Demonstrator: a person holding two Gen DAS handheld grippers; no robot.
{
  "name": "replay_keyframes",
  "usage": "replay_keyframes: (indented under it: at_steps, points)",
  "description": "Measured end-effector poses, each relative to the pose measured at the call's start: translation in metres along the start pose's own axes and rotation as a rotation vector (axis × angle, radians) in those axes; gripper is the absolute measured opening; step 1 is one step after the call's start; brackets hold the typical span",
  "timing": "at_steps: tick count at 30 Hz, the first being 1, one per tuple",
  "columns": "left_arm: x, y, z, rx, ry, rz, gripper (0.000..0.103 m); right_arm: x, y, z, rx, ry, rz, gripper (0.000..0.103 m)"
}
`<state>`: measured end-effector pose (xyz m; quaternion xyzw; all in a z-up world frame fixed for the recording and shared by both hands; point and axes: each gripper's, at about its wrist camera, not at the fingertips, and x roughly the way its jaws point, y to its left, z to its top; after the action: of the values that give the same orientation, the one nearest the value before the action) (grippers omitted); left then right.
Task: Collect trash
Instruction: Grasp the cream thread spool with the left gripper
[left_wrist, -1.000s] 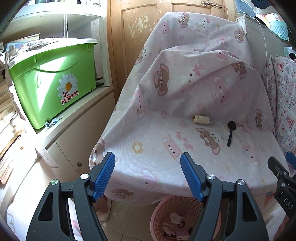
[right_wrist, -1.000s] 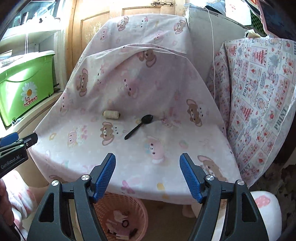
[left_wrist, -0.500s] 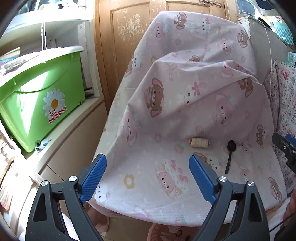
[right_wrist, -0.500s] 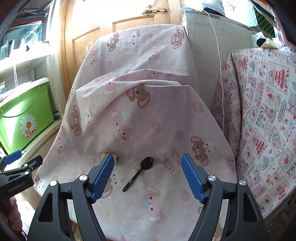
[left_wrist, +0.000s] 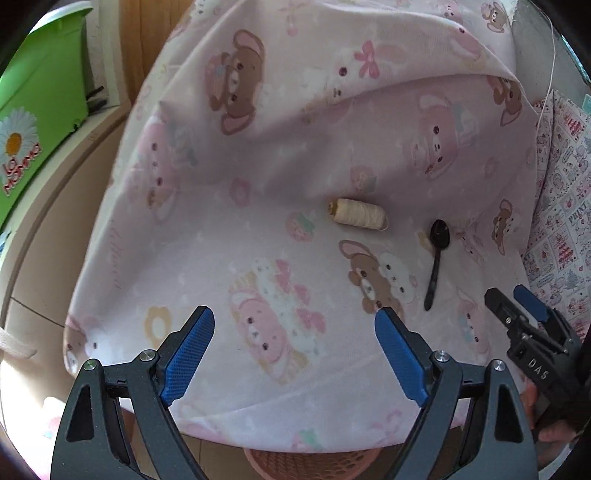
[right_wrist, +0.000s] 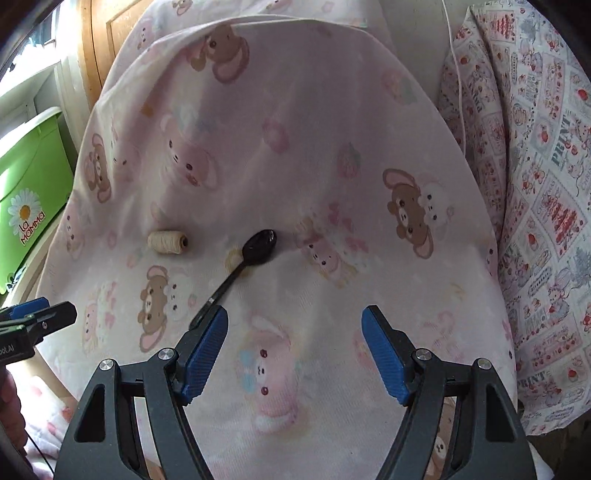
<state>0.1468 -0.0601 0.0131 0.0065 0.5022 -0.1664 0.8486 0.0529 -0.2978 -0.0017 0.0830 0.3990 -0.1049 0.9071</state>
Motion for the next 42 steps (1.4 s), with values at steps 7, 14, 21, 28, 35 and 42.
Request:
replay_keyframes:
  at_steps: [7, 14, 21, 28, 35, 42]
  points:
    - [0.037, -0.036, 0.058, 0.007, 0.079, -0.017, 0.085, 0.000, 0.002, 0.004, -0.043, -0.019, -0.037, 0.077]
    - [0.073, -0.064, 0.079, 0.092, 0.085, 0.028, 0.080, 0.004, -0.005, 0.005, -0.020, -0.004, -0.039, 0.077]
    - [0.096, -0.055, 0.084, 0.020, 0.148, 0.009, 0.055, 0.006, -0.006, 0.008, -0.020, -0.002, -0.029, 0.077]
    - [0.060, -0.053, 0.071, 0.031, 0.071, 0.015, 0.054, 0.010, -0.007, 0.008, -0.006, 0.009, -0.018, 0.077]
    - [0.024, -0.050, 0.050, 0.083, -0.026, 0.082, 0.055, 0.011, -0.003, 0.002, -0.012, 0.009, -0.025, 0.077]
    - [0.011, -0.030, 0.044, 0.066, -0.057, 0.068, 0.055, 0.001, -0.006, 0.001, 0.036, -0.041, -0.015, 0.077]
